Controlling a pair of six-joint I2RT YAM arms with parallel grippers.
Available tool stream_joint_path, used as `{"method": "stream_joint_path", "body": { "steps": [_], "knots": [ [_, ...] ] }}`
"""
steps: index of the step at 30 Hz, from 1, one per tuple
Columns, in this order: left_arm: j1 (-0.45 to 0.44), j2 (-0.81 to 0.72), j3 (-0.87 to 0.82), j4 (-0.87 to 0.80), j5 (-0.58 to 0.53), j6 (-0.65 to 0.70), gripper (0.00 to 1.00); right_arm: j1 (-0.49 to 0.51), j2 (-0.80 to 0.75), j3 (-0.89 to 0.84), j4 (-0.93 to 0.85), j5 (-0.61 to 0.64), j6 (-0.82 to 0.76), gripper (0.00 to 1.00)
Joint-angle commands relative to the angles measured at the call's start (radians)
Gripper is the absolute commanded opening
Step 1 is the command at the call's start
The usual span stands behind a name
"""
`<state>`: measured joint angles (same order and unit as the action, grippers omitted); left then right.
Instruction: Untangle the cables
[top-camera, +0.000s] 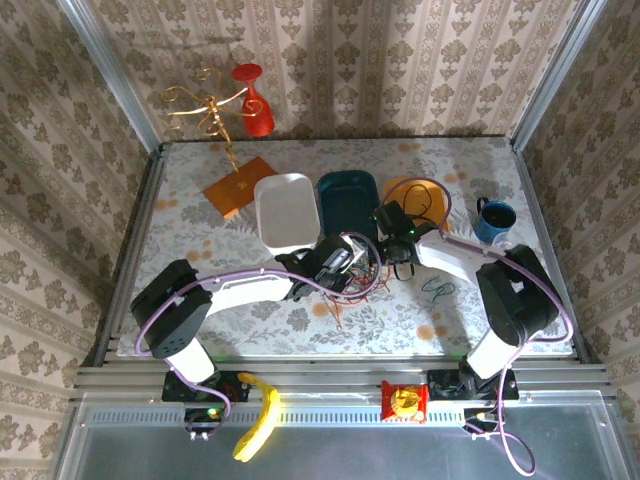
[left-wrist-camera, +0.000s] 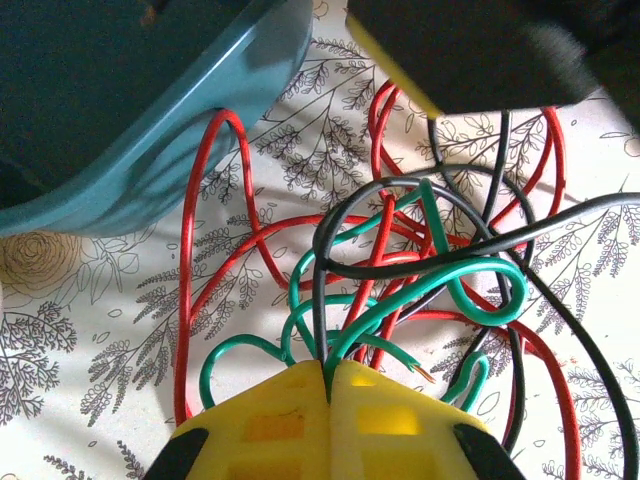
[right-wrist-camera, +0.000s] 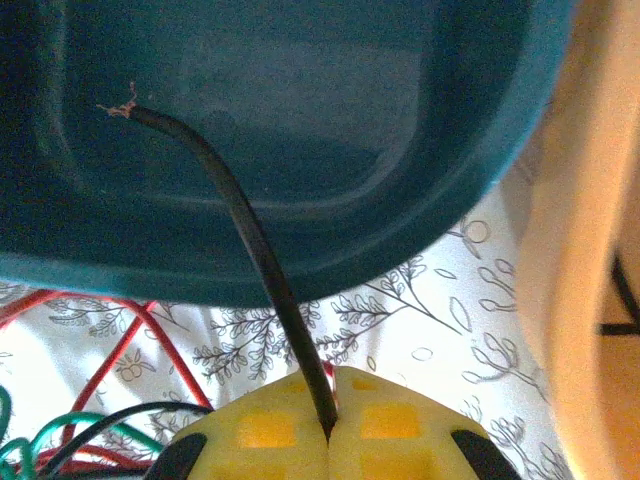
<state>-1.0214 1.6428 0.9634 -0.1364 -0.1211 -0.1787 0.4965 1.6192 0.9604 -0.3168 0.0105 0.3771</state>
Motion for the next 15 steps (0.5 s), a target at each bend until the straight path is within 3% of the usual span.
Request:
{"method": "stream_joint_path", "body": {
  "steps": [1, 4, 10, 15],
  "knots": [
    [0.004, -0.015, 0.0, -0.017, -0.012, 0.005, 0.0, 0.058, -0.159, 0.014, -0.036, 0.124, 0.002, 0.0],
    [0.015, -0.026, -0.017, -0.015, -0.014, -0.001, 0.0, 0.088, -0.309, 0.013, -0.089, 0.251, 0.012, 0.0],
    [0.021, -0.032, -0.025, -0.018, -0.041, -0.004, 0.0, 0.075, -0.559, 0.033, -0.156, 0.623, 0.04, 0.0],
    [0.023, -0.036, -0.019, -0.035, -0.076, 0.004, 0.0, 0.019, -0.663, 0.058, -0.161, 0.733, 0.039, 0.0]
  ]
}}
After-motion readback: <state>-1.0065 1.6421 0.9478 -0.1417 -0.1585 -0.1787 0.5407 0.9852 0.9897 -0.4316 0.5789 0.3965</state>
